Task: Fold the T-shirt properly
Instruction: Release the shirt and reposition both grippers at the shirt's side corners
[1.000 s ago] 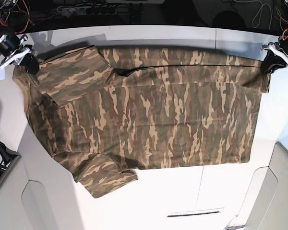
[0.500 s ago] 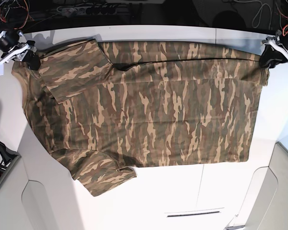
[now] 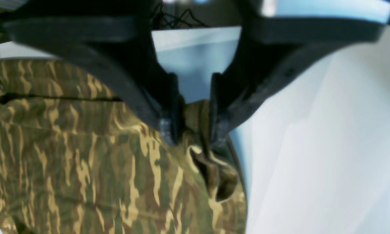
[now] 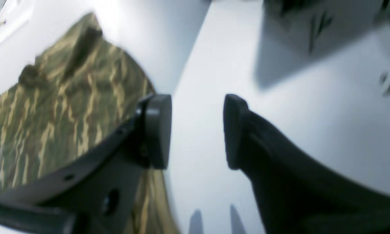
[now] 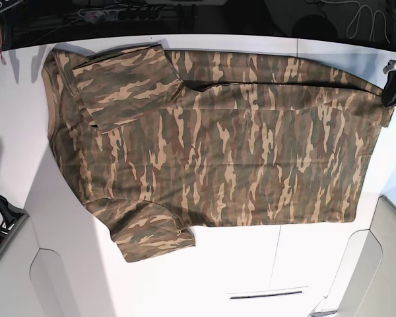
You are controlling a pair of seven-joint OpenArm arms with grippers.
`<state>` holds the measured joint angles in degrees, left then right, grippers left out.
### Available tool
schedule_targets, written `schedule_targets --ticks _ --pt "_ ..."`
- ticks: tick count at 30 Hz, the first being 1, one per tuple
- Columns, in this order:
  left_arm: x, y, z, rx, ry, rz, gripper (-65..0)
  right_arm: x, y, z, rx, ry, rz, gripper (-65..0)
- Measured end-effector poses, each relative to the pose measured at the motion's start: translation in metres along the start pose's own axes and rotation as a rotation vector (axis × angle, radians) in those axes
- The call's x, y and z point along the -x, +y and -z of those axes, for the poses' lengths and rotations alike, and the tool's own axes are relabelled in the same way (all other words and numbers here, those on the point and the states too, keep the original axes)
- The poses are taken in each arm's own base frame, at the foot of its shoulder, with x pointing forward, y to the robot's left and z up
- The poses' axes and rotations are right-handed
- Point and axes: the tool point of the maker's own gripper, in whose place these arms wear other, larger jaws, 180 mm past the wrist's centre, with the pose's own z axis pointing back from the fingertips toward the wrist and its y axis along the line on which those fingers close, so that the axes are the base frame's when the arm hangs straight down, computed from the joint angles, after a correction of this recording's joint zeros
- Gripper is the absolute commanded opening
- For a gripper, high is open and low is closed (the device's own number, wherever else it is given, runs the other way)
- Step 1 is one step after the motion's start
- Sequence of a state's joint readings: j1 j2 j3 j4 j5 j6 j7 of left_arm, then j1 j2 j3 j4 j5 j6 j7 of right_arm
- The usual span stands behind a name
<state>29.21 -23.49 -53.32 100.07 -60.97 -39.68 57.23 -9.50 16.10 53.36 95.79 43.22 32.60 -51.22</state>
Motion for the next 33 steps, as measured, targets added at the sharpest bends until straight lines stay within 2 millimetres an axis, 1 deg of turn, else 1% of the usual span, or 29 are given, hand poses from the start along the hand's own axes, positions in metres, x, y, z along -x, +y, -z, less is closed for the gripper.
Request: schedule_targets --ticks 2,3,4,6,8,12,15,17,19,22,24,25,28,30,31,33 --pt "0.0 0.0 0.0 0.0 0.0 0.0 -27.2 -0.012 0.003 0.006 -0.003 -0.027 -0.01 -38.9" --pt "0.0 0.0 0.0 0.0 -0.001 0.0 -24.1 -0.019 0.006 0.01 -0.007 -0.045 -0.015 -38.9" --pt "0.0 0.0 0.0 0.0 0.0 0.0 -23.3 -0.025 0.011 0.014 -0.018 -0.062 -0.023 -38.9" --pt "0.001 0.001 0.0 -0.005 0.003 0.003 -23.3 -0.035 0.022 0.023 -0.038 -0.094 -0.048 -38.9" --pt "0.004 0.007 -0.001 -0.036 0.024 0.02 -23.4 -0.038 0.03 0.034 -0.037 -0.103 -0.078 -38.9" --pt "0.001 0.016 -0.007 -0.071 0.018 0.024 -23.4 -0.027 0.048 0.061 -0.069 -0.047 -0.124 -38.9" --pt "-0.003 0.021 -0.012 -0.087 0.006 0.024 -23.4 -0.023 0.062 0.085 -0.104 -0.02 -0.128 -38.9" --pt "-0.007 0.026 -0.016 -0.105 -0.007 0.025 -23.4 -0.02 0.067 0.1 -0.118 -0.004 -0.116 -38.9" --pt "-0.011 0.031 -0.022 -0.124 -0.022 0.022 -23.4 -0.015 0.068 0.113 -0.127 0.01 -0.094 -38.9" --pt "-0.015 0.037 -0.027 -0.145 -0.038 0.02 -23.4 -0.008 0.063 0.128 -0.123 0.034 -0.035 -38.9" --pt "-0.02 0.039 -0.029 -0.15 -0.034 0.04 -23.4 -0.007 0.062 0.138 -0.126 0.042 -0.001 -38.9" --pt "-0.025 0.04 -0.03 -0.151 -0.038 0.054 -23.4 -0.008 0.063 0.142 -0.131 0.043 0.016 -38.9" --pt "-0.05 0.042 -0.032 -0.152 -0.11 0.095 -23.3 -0.01 0.064 0.153 -0.141 0.029 0.058 -38.9" --pt "-0.059 0.041 -0.029 -0.153 -0.12 0.123 -23.3 -0.007 0.064 0.157 -0.142 0.031 0.079 -38.9" --pt "-0.06 0.04 -0.024 -0.155 -0.107 0.138 -23.3 -0.004 0.063 0.159 -0.141 0.041 0.089 -38.9" --pt "-0.071 0.034 -0.01 -0.138 -0.113 0.162 -23.3 0.0 0.062 0.163 -0.138 0.057 0.106 -38.9"
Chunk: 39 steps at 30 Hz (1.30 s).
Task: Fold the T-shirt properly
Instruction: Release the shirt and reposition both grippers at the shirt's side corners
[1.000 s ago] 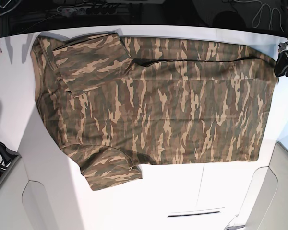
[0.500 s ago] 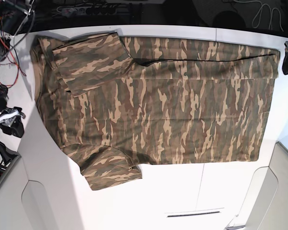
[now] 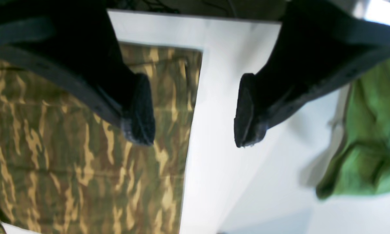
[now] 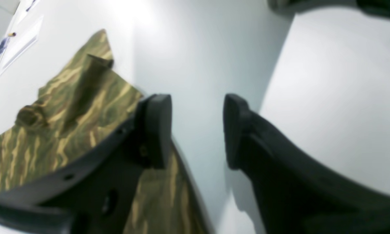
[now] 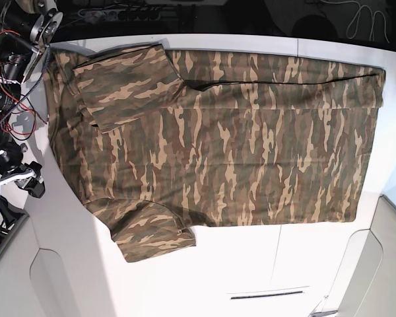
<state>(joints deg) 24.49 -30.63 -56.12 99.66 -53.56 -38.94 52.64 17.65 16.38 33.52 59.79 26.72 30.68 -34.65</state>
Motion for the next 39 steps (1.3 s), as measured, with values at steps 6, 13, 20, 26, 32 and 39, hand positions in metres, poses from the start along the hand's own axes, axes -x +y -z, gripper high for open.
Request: schedule_targets --ticks 6,13,20,26,32,39 --pt "0.002 -0.008 0.056 0.041 0.044 0.0 -23.3 -0.003 0.003 0.008 -0.012 -0.001 0.02 -38.9" --pt "-0.01 -0.015 0.126 0.088 0.066 -0.035 -23.2 0.006 -0.001 0.008 0.006 0.028 0.0 -38.9" --pt "0.018 -0.024 0.182 0.111 0.173 -0.073 -20.9 0.008 -0.001 0.009 0.005 0.034 0.007 -38.9" --pt "0.03 -0.029 0.209 0.116 0.234 -0.136 -20.9 0.011 -0.002 0.01 0.011 0.047 -0.003 -38.8" --pt "0.024 -0.033 0.222 0.114 0.226 -0.139 -20.9 0.03 0.002 0.022 -0.002 0.06 0.004 -28.9" --pt "0.023 -0.04 0.231 0.091 0.215 -0.125 -20.9 0.041 0.009 0.033 -0.023 0.032 0.029 -28.8"
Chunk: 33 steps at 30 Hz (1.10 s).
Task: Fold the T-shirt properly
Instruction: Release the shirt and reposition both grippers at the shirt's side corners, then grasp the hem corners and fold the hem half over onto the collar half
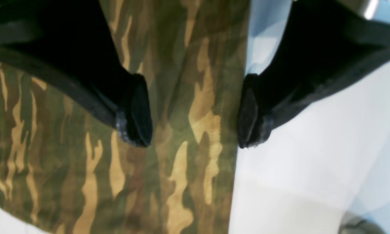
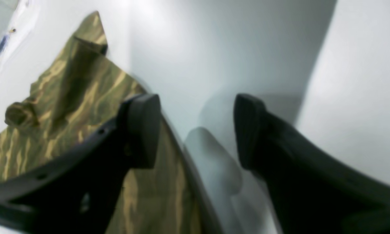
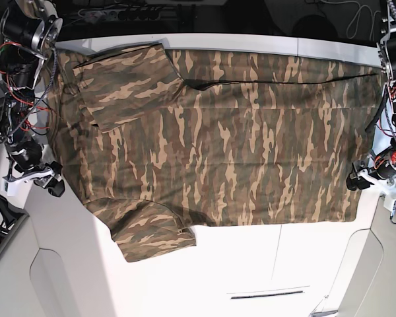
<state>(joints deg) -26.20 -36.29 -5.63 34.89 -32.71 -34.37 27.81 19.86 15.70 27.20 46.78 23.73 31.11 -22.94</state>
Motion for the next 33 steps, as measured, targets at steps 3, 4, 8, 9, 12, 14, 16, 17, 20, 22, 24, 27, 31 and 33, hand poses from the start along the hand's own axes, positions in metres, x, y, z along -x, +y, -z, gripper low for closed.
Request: schedule_targets --ticks 3,4,8,9,12,14,16,17,20,22,24,27,31,33 --pt "-0.001 -0.001 0.004 -0.018 -0.013 -0.024 -20.9 0.001 0.008 0.004 -0.013 -0.003 0.003 -28.9" --pt "-0.001 -0.003 0.005 -0.017 -0.013 -0.026 -20.9 0.001 0.012 0.007 -0.02 -0.001 0.004 -28.9" --pt "0.001 -0.01 0.009 -0.005 -0.016 -0.028 -20.9 0.006 0.028 0.014 -0.047 -0.004 0.019 -28.9" --pt "0.001 -0.012 0.01 -0.002 -0.021 -0.025 -20.9 0.007 0.031 0.015 -0.053 -0.003 0.023 -28.9" --pt "0.003 -0.021 0.015 0.012 -0.026 -0.028 -20.9 0.012 0.043 0.02 -0.074 -0.001 0.037 -28.9" --pt "0.003 -0.025 0.017 0.019 -0.032 -0.032 -20.9 0.015 0.049 0.023 -0.084 0.002 0.035 -28.9" --pt "0.002 -0.026 0.018 0.018 -0.034 -0.035 -21.0 0.018 0.053 0.024 -0.089 0.006 0.03 -28.9" --pt "0.002 -0.026 0.018 0.019 -0.035 -0.037 -21.0 0.019 0.055 0.025 -0.093 0.006 0.033 -28.9" --pt "0.002 -0.026 0.018 0.019 -0.035 -0.037 -21.1 0.02 0.058 0.026 -0.097 0.004 0.037 -29.0" --pt "0.003 -0.027 0.019 0.021 -0.035 -0.038 -21.2 0.02 0.058 0.026 -0.099 0.005 0.038 -29.2" --pt "0.003 -0.028 0.019 0.022 -0.037 -0.038 -22.0 0.021 0.059 0.026 -0.1 0.005 0.039 -33.9" --pt "0.004 -0.029 0.019 0.025 -0.031 -0.037 -29.7 0.025 0.061 0.027 -0.102 0.021 0.03 -47.0" --pt "0.006 -0.031 0.02 0.03 -0.023 -0.037 -48.6 0.035 0.066 0.03 -0.103 0.066 -0.023 -64.9" --pt "0.008 -0.032 0.021 0.031 -0.014 -0.036 -60.2 0.038 0.07 0.031 -0.108 0.079 -0.045 -65.0"
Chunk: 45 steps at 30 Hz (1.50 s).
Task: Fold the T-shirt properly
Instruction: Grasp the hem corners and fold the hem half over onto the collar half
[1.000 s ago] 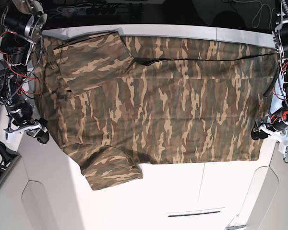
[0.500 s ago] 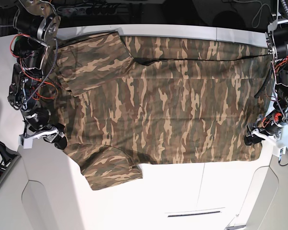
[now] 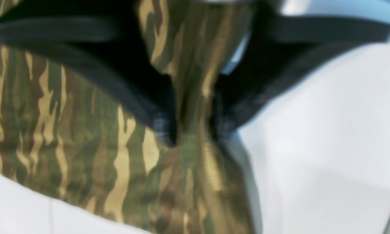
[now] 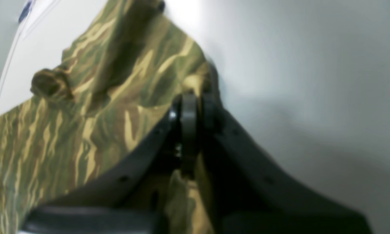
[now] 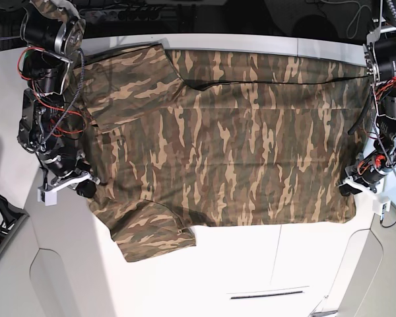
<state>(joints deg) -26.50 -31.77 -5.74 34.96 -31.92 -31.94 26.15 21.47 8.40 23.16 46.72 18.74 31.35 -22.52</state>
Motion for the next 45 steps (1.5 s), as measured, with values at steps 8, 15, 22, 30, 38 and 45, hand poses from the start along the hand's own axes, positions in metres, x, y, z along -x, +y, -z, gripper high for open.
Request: schedule_targets --ticks 8,15,22,30,38,45 --pt "0.005 -0.016 -0.001 0.093 0.019 0.048 -65.0 0.005 0.011 0.001 -0.028 0.06 -0.054 -65.0" --pt "-0.005 -0.015 -0.013 0.12 0.037 0.05 -65.0 -0.009 0.029 -0.014 -0.071 0.125 -0.089 -65.0" --pt "-0.022 -0.025 -0.03 0.177 0.069 0.052 -65.0 -0.035 0.031 -0.033 -0.117 0.11 -0.096 -65.0" --pt "-0.012 0.002 -0.061 0.161 0.085 0.067 -65.0 -0.018 0.02 -0.061 -0.142 0.144 -0.088 -65.0" --pt "0.002 -0.023 -0.077 0.233 0.128 0.14 -65.0 -0.018 0.026 -0.096 -0.158 0.11 -0.168 -65.0" --pt "0.003 -0.041 -0.093 0.263 0.112 0.238 -65.0 -0.008 0.033 -0.123 -0.157 0.11 -0.216 -65.0"
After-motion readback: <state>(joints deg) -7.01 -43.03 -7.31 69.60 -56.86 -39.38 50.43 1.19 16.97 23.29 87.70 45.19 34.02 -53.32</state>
